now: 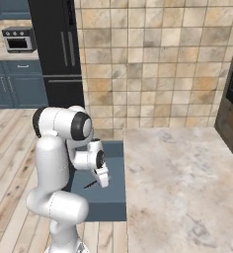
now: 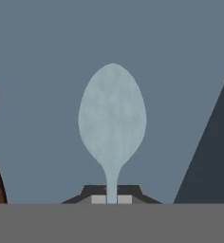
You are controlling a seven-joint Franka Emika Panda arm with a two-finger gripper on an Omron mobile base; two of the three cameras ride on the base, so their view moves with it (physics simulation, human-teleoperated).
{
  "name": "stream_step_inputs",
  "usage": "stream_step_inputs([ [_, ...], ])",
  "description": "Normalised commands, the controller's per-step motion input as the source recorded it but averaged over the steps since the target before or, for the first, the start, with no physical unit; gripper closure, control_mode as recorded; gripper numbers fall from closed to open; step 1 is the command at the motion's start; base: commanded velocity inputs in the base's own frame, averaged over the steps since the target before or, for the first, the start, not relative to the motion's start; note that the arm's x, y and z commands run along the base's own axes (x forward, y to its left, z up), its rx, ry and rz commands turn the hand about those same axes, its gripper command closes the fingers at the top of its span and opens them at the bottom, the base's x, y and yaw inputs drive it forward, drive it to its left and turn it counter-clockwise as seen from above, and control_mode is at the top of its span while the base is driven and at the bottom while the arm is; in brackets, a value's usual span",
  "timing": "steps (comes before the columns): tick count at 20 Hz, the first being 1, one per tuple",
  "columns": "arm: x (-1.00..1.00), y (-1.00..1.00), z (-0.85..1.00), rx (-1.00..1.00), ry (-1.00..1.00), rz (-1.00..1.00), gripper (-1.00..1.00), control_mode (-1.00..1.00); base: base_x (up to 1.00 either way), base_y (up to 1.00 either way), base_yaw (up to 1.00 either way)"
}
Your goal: Organize the utensils by type. Pick up the wooden spoons from the counter and place them in the open cabinet. Then pick up the metallic utensils from the counter and place them in the open drawer.
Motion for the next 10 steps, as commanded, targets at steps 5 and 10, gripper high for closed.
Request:
stream_step_inputs([
  [5, 0.15, -0.09, -0.42, 0.00, 0.02, 0.00, 1.00, -1.00, 0.00, 0.00, 0.00],
  [10, 0.18, 0.00, -0.39, 0.00, 0.00, -0.04, 1.00, -1.00, 0.00, 0.00, 0.00],
])
